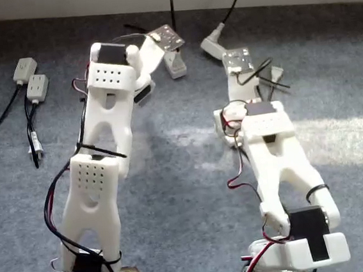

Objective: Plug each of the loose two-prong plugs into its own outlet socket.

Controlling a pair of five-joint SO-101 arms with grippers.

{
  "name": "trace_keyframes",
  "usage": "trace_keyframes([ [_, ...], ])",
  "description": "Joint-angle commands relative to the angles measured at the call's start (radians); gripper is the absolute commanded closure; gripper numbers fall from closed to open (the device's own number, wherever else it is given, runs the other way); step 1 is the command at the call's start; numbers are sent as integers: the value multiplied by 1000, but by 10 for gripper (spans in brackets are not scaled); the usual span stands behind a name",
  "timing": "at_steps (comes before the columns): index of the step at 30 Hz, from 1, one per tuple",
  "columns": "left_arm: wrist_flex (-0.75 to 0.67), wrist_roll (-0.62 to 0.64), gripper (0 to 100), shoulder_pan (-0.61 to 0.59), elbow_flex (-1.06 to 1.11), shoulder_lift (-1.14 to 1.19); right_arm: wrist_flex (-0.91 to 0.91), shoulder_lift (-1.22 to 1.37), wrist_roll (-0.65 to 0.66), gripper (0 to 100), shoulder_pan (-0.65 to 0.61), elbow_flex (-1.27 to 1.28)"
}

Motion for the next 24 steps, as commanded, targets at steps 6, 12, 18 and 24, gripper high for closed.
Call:
trace_keyframes([
  [6,5,15,995,-13,335,-278,-53,51,91,738,-15,-42],
  [12,3,14,995,-54,400,-303,-54,130,184,738,-15,-50],
  [18,3,14,995,-82,398,-306,-150,246,230,739,-5,-51],
  [24,6,20,995,-77,404,-360,-154,259,278,783,-5,-51],
])
